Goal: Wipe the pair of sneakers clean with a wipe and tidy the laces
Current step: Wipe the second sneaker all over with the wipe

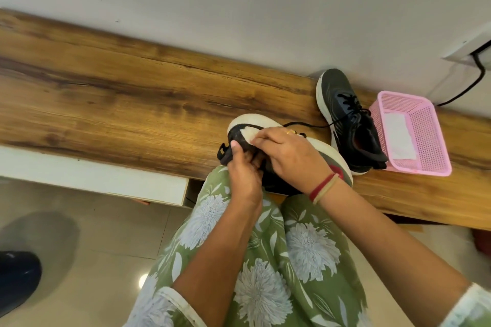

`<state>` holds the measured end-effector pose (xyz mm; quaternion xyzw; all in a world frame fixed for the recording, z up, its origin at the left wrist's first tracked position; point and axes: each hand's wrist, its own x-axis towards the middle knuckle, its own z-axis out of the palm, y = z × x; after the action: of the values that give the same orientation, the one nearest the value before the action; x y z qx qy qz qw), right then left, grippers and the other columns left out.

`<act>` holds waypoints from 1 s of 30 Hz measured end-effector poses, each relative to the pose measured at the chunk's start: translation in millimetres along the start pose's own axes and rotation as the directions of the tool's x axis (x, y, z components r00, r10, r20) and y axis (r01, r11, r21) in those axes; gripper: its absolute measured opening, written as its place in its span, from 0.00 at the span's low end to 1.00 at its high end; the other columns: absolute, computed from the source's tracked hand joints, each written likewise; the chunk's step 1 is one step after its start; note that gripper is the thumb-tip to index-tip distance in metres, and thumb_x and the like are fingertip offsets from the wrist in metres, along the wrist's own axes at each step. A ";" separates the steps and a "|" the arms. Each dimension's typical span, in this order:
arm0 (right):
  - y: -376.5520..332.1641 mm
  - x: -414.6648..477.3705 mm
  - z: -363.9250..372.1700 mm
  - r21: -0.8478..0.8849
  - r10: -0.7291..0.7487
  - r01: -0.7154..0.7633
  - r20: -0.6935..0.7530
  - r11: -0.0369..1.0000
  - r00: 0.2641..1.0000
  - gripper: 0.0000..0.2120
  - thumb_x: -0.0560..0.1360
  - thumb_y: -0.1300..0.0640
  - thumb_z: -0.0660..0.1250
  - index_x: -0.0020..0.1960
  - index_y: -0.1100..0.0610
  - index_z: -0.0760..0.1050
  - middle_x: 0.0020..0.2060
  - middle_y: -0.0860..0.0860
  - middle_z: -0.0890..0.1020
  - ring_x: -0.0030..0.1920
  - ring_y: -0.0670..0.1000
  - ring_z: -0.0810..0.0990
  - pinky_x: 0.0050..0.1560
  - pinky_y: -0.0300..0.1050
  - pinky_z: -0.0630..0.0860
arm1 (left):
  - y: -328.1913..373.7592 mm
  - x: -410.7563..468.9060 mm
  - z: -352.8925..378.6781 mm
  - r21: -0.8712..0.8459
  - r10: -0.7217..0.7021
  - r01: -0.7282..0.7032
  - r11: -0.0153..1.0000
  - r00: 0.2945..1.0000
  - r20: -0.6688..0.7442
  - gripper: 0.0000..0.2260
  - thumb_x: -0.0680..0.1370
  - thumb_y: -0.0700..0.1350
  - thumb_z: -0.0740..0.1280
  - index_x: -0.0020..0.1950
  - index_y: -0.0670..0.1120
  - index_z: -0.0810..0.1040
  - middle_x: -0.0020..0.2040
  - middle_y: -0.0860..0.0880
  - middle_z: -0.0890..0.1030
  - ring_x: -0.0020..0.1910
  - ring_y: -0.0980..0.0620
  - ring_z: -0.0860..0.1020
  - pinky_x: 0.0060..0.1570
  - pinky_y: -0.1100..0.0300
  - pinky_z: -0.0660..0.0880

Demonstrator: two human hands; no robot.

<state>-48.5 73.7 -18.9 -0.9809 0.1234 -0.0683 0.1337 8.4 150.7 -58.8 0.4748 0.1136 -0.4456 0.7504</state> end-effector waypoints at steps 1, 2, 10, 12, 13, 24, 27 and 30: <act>5.7 -7.6 -1.0 0.022 0.017 -0.017 -0.001 1.000 1.000 0.17 0.70 0.64 0.55 0.50 0.63 0.80 0.46 0.57 0.81 0.45 0.58 0.80 0.42 0.49 0.80 | 0.9 1.3 0.6 0.002 -0.013 0.013 1.000 1.000 -0.019 0.20 0.83 0.54 0.49 0.56 0.43 0.76 0.58 0.43 0.79 0.56 0.50 0.79 0.59 0.56 0.74; 11.0 -15.1 -3.3 0.064 0.050 -0.049 -0.012 0.997 0.999 0.16 0.69 0.66 0.56 0.49 0.63 0.80 0.46 0.57 0.81 0.45 0.58 0.80 0.43 0.50 0.80 | 1.4 2.9 1.2 0.015 -0.018 0.018 1.000 0.999 -0.037 0.20 0.83 0.54 0.50 0.56 0.43 0.75 0.59 0.43 0.78 0.56 0.50 0.79 0.58 0.57 0.74; -1.7 27.8 -16.2 0.273 0.202 -0.144 -0.198 0.951 0.959 0.16 0.71 0.69 0.62 0.56 0.58 0.80 0.49 0.53 0.80 0.50 0.52 0.77 0.51 0.42 0.73 | -0.1 -1.1 3.4 0.091 0.102 -0.099 0.991 0.994 -0.032 0.12 0.82 0.46 0.57 0.46 0.43 0.76 0.42 0.47 0.82 0.42 0.56 0.81 0.42 0.64 0.78; -6.6 37.3 -7.5 0.151 0.092 -0.078 -0.088 0.985 0.992 0.14 0.71 0.68 0.63 0.52 0.58 0.81 0.46 0.54 0.79 0.48 0.56 0.76 0.45 0.48 0.75 | -1.2 -0.1 1.1 0.133 0.145 -0.141 0.981 0.989 -0.026 0.14 0.82 0.45 0.57 0.41 0.42 0.78 0.35 0.50 0.82 0.37 0.58 0.80 0.38 0.65 0.76; -7.9 38.3 -4.8 0.076 0.060 -0.057 -0.047 0.995 0.997 0.13 0.71 0.67 0.64 0.51 0.58 0.81 0.45 0.54 0.79 0.47 0.57 0.76 0.43 0.50 0.76 | -1.0 -0.8 1.0 0.146 0.153 -0.146 0.978 0.988 -0.032 0.16 0.82 0.46 0.58 0.38 0.42 0.77 0.31 0.52 0.80 0.33 0.59 0.79 0.35 0.65 0.73; 3.9 27.3 -15.7 -0.030 -0.030 0.028 -0.066 0.999 0.997 0.12 0.71 0.67 0.62 0.50 0.62 0.80 0.44 0.58 0.79 0.45 0.60 0.77 0.42 0.51 0.77 | -4.2 -6.6 1.8 0.316 0.301 -0.298 0.901 0.953 0.042 0.22 0.82 0.45 0.56 0.29 0.42 0.68 0.22 0.57 0.67 0.23 0.62 0.65 0.26 0.68 0.63; 3.6 26.4 -15.9 -0.032 -0.073 0.072 -0.034 0.997 0.997 0.15 0.72 0.62 0.56 0.50 0.61 0.80 0.45 0.57 0.79 0.45 0.60 0.77 0.41 0.51 0.77 | -4.1 -8.1 0.8 0.315 0.320 -0.324 0.892 0.945 0.065 0.21 0.83 0.43 0.56 0.33 0.32 0.70 0.23 0.57 0.68 0.23 0.63 0.67 0.27 0.72 0.64; 15.1 9.4 -21.8 -0.026 -0.068 0.066 -0.094 0.997 0.993 0.15 0.73 0.63 0.56 0.51 0.62 0.80 0.45 0.58 0.79 0.45 0.61 0.77 0.40 0.54 0.78 | -3.0 -9.7 0.5 0.358 0.336 -0.349 0.866 0.937 0.100 0.22 0.82 0.44 0.56 0.27 0.46 0.64 0.20 0.57 0.65 0.21 0.62 0.63 0.24 0.70 0.61</act>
<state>-46.6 51.8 -1.4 -0.9816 0.0974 -0.1177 0.1142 0.4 155.3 -54.6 0.6125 -0.0712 -0.3268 0.7162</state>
